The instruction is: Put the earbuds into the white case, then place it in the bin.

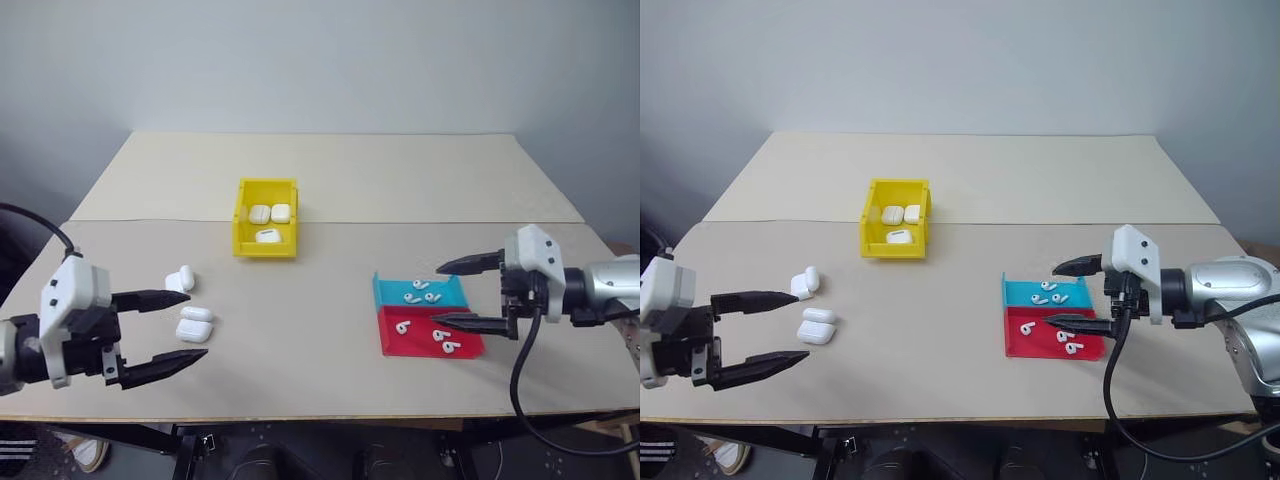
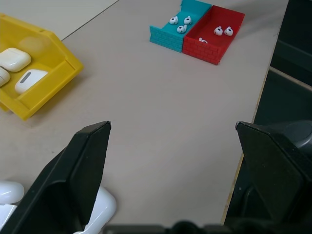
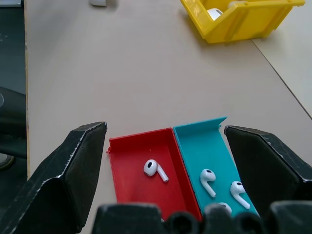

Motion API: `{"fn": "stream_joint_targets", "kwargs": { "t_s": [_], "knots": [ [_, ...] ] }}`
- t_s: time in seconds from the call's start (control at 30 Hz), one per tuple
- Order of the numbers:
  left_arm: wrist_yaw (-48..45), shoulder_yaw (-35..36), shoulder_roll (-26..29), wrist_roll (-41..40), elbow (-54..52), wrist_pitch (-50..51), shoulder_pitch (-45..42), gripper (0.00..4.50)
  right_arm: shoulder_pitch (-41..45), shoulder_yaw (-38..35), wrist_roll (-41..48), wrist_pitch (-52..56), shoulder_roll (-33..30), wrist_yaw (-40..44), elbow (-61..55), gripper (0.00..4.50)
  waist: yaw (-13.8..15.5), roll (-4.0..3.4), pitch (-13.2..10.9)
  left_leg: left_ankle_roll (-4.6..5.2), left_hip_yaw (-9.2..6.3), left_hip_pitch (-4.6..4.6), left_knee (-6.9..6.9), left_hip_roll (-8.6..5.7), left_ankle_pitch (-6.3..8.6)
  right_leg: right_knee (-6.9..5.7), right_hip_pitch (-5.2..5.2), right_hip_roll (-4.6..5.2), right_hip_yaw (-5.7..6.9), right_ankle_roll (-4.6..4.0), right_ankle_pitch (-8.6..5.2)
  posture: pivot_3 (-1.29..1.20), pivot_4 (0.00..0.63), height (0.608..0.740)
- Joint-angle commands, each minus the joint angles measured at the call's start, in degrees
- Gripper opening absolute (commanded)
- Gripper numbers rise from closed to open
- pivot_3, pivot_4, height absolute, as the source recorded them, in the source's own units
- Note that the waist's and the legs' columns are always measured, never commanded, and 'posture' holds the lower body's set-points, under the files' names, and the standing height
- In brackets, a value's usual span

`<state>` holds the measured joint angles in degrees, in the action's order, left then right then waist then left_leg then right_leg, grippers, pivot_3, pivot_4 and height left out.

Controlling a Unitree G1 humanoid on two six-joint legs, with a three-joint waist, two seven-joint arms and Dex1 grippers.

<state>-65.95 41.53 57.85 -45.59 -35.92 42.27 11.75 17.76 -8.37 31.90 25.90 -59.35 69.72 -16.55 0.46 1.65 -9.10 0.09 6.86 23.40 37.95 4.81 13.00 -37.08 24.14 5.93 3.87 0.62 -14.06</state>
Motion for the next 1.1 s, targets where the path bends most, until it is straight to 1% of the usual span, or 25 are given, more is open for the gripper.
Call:
{"fn": "stream_joint_targets", "kwargs": {
  "t_s": [0.03, 0.27, 0.63, 0.9, 1.03, 1.1],
  "knots": [
    [-1.06, 0.24, 1.1, -1.62, -0.58, -0.48, -0.22, 4.48, 1.14, -2.58, 1.25, 0.41, -0.91, -0.01, -1.7, 4.5, 0.02, 0.0, 0.0, 0.0, 0.0, 0.01, 0.0, 0.0, 0.0, 0.0, 0.0, 0.0, 0.0, 0.0, 0.0, 0.0, 0.15, 0.74],
    [-1.9, 1.65, 2.04, -1.1, 0.57, -0.56, 0.74, 4.48, 1.97, -1.97, 1.17, -0.03, -0.79, 0.58, -0.88, 4.5, -0.02, 0.0, 0.0, 0.0, 0.0, 0.0, 0.0, 0.0, 0.0, 0.0, 0.0, 0.0, 0.0, 0.0, 0.0, 0.0, 0.15, 0.74],
    [-1.36, 3.39, 2.81, 0.22, 0.8, -0.03, 1.56, 4.48, 3.12, -1.24, 1.28, -0.27, -1.02, 4.08, 0.23, 4.5, -0.01, 0.0, 0.0, 0.0, 0.0, 0.0, 0.0, 0.0, 0.0, 0.0, 0.01, 0.0, 0.0, 0.0, 0.0, 0.0, 0.15, 0.74],
    [-2.06, 3.1, 3.87, 1.49, 2.02, -0.94, 0.88, 4.48, 5.81, 0.43, 1.05, -1.15, 0.23, 6.32, 3.17, 4.5, -0.06, 0.0, 0.0, 0.0, 0.01, -0.01, 0.0, 0.0, 0.0, 0.0, 0.01, 0.0, 0.0, -0.01, 0.0, 0.0, 0.15, 0.74],
    [-0.96, 2.5, 5.51, 2.02, 3.85, 1.25, 0.46, 4.48, 5.99, 0.65, 0.14, -1.6, 0.02, 6.1, 3.38, 4.5, -0.04, 0.0, 0.0, 0.0, 0.02, 0.01, -0.01, -0.01, 0.0, 0.01, 0.02, 0.01, 0.0, -0.01, -0.01, 0.0, 0.15, 0.74],
    [0.4, 0.26, 9.34, 1.37, 6.25, 5.46, -1.67, 4.48, 5.63, 0.53, -0.45, -1.76, 0.05, 5.26, 2.47, 4.5, 0.04, 0.0, 0.0, 0.0, 0.01, 0.01, -0.01, 0.0, 0.0, 0.0, 0.02, 0.01, 0.0, -0.01, -0.01, 0.0, 0.15, 0.74]
  ]
}}
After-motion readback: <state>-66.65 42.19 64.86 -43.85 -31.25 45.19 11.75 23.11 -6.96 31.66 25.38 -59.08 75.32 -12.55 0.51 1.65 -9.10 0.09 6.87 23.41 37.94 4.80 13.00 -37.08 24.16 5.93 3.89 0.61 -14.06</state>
